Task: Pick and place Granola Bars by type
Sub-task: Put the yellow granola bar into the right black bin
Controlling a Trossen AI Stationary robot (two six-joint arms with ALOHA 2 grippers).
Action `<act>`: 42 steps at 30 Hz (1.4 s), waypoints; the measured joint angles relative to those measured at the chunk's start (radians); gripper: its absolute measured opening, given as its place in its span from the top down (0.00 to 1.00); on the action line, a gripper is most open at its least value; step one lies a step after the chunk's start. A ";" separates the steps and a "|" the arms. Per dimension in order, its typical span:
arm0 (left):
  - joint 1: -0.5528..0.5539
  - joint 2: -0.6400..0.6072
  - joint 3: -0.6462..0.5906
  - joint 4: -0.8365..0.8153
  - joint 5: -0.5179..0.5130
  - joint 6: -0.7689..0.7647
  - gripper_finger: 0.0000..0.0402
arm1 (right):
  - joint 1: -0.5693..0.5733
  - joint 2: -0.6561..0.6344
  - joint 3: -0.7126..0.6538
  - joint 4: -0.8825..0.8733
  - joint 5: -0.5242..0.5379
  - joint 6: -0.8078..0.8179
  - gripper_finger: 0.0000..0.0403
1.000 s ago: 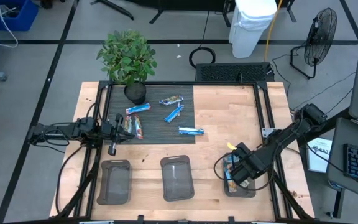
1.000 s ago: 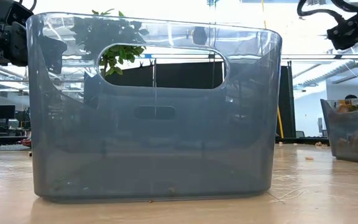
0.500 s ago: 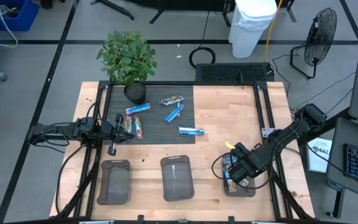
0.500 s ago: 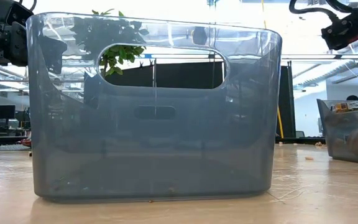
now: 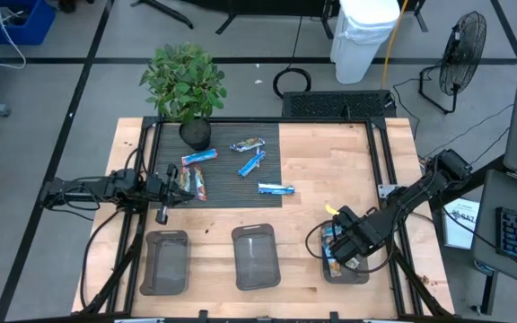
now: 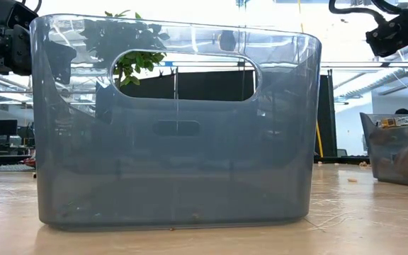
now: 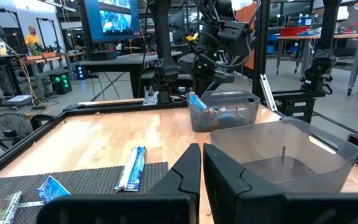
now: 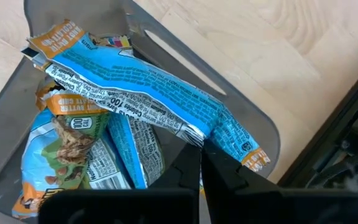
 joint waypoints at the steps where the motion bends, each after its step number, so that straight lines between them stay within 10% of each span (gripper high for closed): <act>1: 0.000 0.000 0.000 0.000 0.000 0.000 0.94 | 0.000 0.000 0.000 0.007 0.000 0.000 1.00; 42: 0.000 0.000 0.000 0.000 0.000 0.000 0.94 | 0.001 0.000 0.000 0.041 -0.006 -0.008 0.92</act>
